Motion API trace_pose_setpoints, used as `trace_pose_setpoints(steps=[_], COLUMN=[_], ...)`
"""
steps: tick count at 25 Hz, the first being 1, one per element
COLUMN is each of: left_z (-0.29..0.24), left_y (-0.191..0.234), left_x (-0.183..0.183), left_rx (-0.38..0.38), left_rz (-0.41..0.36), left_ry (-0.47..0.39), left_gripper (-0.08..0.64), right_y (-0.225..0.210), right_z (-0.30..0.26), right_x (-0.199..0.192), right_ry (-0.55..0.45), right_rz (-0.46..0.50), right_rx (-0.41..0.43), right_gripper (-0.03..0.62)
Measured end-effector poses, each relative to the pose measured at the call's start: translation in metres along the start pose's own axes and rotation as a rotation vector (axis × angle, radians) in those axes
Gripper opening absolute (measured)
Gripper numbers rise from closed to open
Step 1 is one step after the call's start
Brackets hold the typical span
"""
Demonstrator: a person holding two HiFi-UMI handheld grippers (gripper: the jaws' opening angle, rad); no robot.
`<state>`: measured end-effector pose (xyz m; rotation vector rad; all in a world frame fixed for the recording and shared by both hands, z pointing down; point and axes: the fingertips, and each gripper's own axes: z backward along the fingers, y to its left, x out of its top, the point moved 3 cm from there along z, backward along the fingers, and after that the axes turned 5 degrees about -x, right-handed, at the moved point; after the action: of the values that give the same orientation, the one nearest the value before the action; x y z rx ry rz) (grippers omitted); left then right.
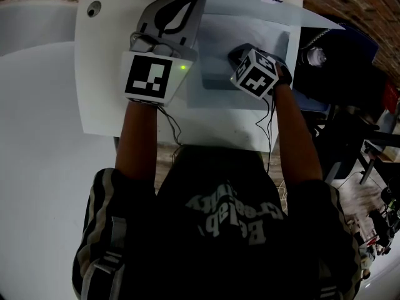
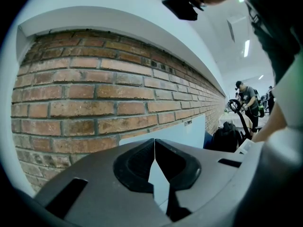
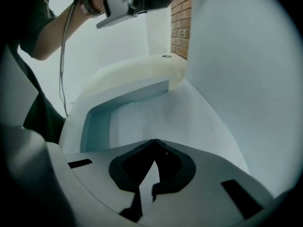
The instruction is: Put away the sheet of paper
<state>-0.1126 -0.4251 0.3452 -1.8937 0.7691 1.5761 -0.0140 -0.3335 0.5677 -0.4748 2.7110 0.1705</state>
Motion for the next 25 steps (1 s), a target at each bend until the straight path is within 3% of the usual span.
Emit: trace_pose_setpoints(steps=[3, 5, 21, 25], left_z=[-0.001, -0.001, -0.002, -0.002], left_y=[0.0, 0.001, 0.002, 0.002], left_x=[-0.001, -0.001, -0.003, -0.003], left_rx=[0.004, 0.006, 0.008, 0.006], left_rz=[0.003, 0.003, 0.001, 0.007], left_ry=[0.0, -0.002, -0.004, -0.007], left_gripper=[0.003, 0.003, 0.003, 0.003], right_y=[-0.025, -0.03, 0.002, 0.01], right_z=[-0.006, -0.011, -0.007, -0.007], right_x=[0.0, -0.005, -0.016, -0.019], right_ry=[0.01, 0.042, 0.072, 0.075], right_rz=[-0.026, -0.023, -0.091, -0.064], right_rx=[-0.104, -0.122, -0.075, -0.055], right_gripper=[-0.006, -0.006, -0.006, -0.006])
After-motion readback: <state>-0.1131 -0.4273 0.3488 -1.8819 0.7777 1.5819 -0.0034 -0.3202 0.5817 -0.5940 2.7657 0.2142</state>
